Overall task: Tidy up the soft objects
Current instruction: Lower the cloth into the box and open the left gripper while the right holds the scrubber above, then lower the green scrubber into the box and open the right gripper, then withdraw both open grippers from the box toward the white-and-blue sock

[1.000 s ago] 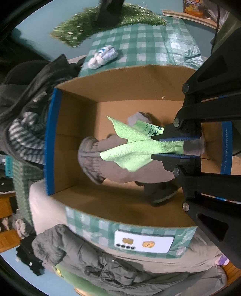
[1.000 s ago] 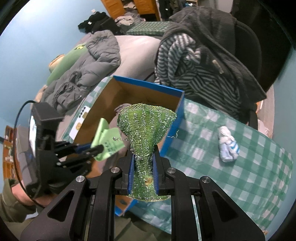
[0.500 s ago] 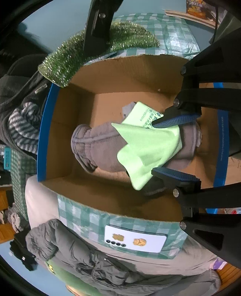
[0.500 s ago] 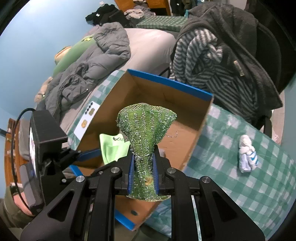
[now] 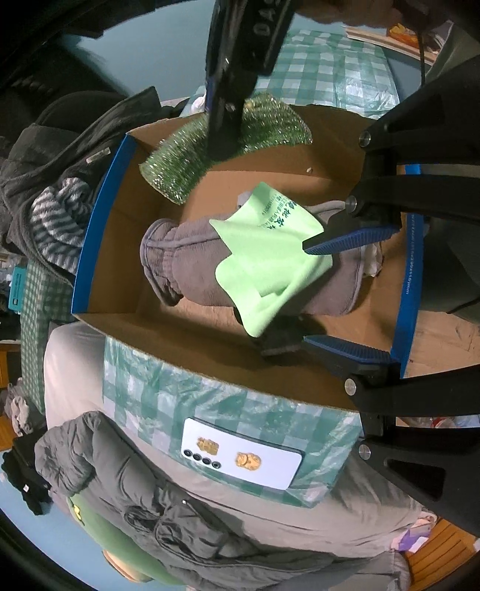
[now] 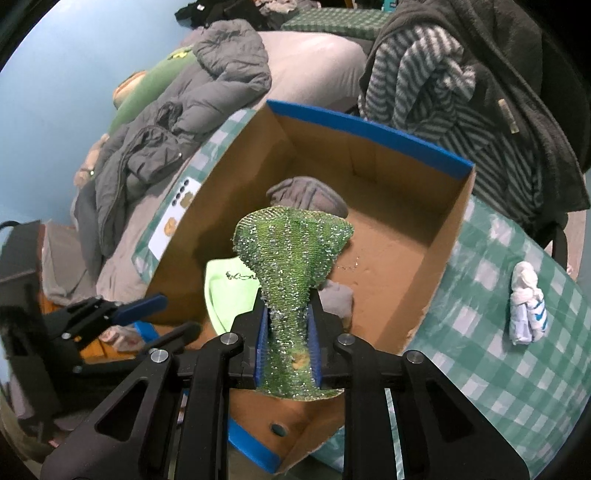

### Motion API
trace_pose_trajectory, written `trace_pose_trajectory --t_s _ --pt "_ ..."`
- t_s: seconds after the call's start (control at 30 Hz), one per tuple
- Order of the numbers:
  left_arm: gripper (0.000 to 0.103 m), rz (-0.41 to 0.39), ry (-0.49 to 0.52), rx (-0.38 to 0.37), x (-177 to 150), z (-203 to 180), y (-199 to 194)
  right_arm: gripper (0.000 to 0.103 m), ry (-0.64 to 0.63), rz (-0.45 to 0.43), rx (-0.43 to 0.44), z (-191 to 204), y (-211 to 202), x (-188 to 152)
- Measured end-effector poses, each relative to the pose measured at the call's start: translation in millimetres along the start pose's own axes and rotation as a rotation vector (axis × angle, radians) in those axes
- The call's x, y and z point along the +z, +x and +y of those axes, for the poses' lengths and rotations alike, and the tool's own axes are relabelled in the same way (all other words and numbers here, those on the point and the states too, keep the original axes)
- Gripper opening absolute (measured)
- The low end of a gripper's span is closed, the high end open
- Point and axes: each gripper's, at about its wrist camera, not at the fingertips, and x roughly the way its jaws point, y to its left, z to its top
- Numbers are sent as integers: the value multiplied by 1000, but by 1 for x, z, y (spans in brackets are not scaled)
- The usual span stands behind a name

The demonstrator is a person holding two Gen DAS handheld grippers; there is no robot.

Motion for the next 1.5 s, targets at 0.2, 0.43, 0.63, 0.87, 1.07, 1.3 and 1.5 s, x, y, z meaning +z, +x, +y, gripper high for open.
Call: trace_pose_trajectory --t_s 0.2,0.43,0.63,0.87,1.07,1.3,1.5 --pt "46 -10 -9 -4 -3 1 -7 38 -8 15 -2 2 6 -3" --pt "46 -16 -14 -17 -5 -4 -13 47 -24 -1 -26 3 -4 -8" --pt "46 -31 2 -31 -6 -15 -23 52 -11 -21 -39 -3 -18 -16" --pt "49 -52 46 -44 -1 -37 -32 55 34 -53 -52 -20 -42 -32" --pt "49 -59 95 -60 1 -61 -37 57 89 -86 -68 -39 -68 -47" --pt "49 -63 140 -77 5 -86 -41 60 156 -136 -71 -58 -95 -63" --pt "49 -62 168 -93 9 -110 -43 60 179 -156 -92 -76 -114 -78"
